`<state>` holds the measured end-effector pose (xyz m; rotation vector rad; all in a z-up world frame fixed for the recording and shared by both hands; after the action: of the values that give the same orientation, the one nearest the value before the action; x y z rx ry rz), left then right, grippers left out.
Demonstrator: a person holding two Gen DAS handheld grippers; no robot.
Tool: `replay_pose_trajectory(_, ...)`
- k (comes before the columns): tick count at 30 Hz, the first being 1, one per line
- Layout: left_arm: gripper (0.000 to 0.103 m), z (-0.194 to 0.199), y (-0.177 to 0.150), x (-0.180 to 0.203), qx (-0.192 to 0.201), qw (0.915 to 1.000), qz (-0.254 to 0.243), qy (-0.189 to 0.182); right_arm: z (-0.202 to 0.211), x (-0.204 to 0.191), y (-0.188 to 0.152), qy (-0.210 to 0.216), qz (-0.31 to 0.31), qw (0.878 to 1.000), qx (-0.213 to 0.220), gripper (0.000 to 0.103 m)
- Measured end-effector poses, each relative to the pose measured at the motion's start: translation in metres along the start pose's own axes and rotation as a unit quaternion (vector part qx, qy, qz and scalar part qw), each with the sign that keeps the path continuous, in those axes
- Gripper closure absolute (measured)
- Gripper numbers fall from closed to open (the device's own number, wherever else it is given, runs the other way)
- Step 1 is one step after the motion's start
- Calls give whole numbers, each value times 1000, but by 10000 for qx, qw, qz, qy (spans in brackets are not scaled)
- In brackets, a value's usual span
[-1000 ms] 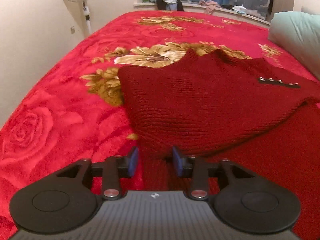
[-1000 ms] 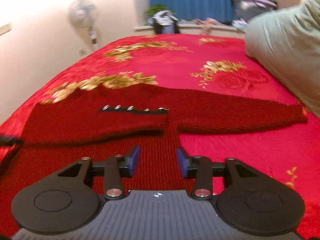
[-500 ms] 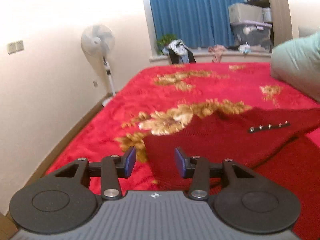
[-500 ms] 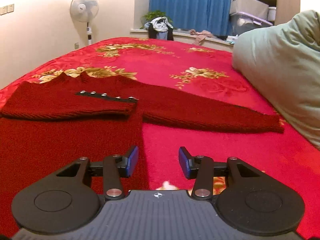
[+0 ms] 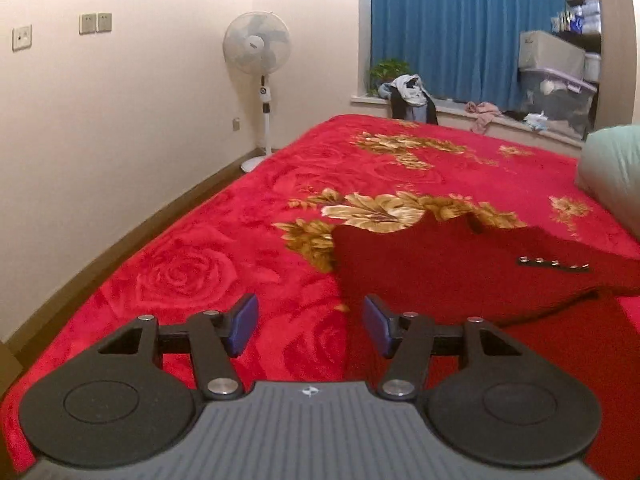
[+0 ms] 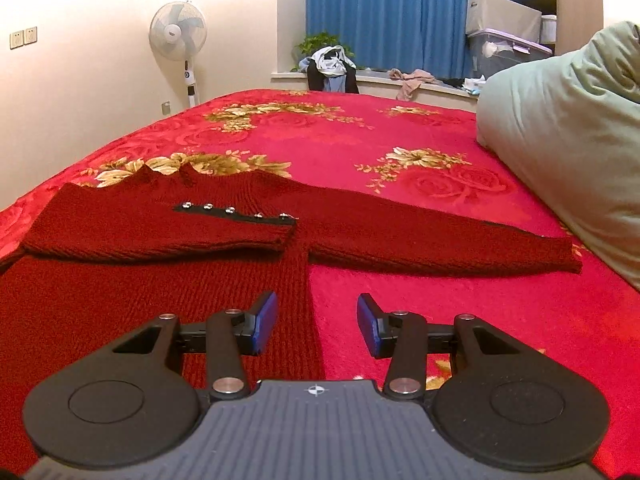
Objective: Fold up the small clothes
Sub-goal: 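Open the left gripper to release the sleeve and raise it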
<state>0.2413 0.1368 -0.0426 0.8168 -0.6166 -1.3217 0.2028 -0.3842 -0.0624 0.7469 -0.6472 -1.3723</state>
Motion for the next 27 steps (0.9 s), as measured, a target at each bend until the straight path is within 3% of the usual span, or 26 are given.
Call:
replay_pose_trajectory(2, 39, -8, -2, 0, -73, 9998, -113, 149, -1, -1, 2, -3, 17, 10000, 35, 57)
replay_pose_trajectory(17, 35, -28, 1, 3, -69, 9997, -219, 122, -13, 13, 16, -76, -194, 9996, 191, 57)
replay_pose_trajectory(22, 29, -31, 0, 12, -37, 9988, -487, 87, -22, 22, 18, -78, -262, 9996, 99, 70)
replay_pose_trajectory(27, 29, -30, 1, 17, 21, 9981, -611, 5, -33, 46, 17, -1, -730, 9973, -13, 70)
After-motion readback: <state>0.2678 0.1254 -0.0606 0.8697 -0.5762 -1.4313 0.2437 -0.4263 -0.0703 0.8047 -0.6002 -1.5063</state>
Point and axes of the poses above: each gripper's, at about its wrist camera, not at the fingertips, and z roughly against the way its jaws point, x to its right, y to its top, the point moved 5 cm from there along -z, roughly the way its jaws point, and after that the axes turned 4 degrees about -x, right-handed, at the moved point
